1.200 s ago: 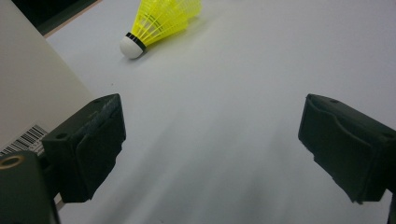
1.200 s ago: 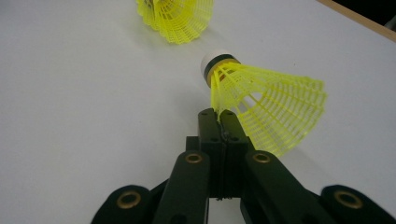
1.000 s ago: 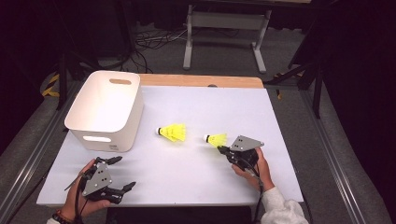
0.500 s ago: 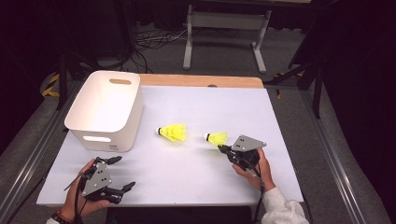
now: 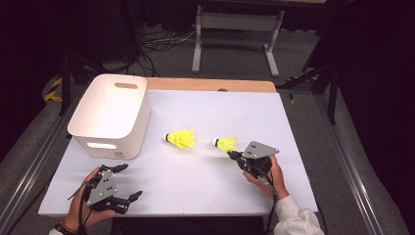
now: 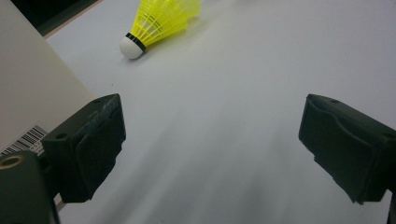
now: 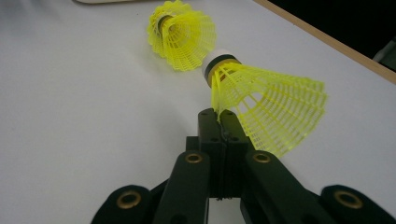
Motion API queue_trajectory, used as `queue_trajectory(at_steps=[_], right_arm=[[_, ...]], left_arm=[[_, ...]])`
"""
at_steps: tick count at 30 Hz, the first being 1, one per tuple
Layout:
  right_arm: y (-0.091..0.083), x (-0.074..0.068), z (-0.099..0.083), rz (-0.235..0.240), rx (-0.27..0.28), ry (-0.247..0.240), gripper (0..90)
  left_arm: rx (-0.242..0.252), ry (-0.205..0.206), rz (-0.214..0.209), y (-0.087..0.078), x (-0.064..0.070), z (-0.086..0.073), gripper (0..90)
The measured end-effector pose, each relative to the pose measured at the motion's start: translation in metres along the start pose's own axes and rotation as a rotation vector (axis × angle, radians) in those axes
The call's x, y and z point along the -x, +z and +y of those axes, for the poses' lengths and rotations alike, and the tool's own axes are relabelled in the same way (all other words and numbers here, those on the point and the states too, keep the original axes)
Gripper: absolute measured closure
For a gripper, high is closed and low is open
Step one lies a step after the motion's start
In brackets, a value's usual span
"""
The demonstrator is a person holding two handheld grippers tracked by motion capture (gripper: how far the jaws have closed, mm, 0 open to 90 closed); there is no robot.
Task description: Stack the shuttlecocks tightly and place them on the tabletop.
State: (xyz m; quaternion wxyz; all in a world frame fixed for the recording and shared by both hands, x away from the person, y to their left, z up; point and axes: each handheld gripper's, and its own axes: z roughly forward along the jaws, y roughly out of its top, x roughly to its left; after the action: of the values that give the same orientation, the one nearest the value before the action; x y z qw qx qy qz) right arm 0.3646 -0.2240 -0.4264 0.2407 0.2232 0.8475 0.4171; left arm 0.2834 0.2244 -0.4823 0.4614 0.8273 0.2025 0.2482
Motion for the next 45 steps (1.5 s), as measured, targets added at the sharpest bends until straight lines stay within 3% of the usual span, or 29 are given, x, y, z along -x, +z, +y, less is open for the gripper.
queue_trajectory(at_steps=[11, 21, 45], right_arm=[[0.007, 0.0, 0.006, 0.03, -0.001, -0.025, 90.0], [0.026, -0.003, 0.021, 0.063, 0.002, -0.057, 90.0], [0.067, -0.007, 0.031, 0.112, -0.039, -0.052, 90.0]], left_arm=[[0.0, 0.001, 0.001, 0.0, 0.0, 0.0, 8.2], [-0.004, -0.003, -0.001, 0.002, 0.0, 0.0, 8.3], [-0.002, -0.011, -0.014, 0.002, -0.001, -0.001, 8.4]])
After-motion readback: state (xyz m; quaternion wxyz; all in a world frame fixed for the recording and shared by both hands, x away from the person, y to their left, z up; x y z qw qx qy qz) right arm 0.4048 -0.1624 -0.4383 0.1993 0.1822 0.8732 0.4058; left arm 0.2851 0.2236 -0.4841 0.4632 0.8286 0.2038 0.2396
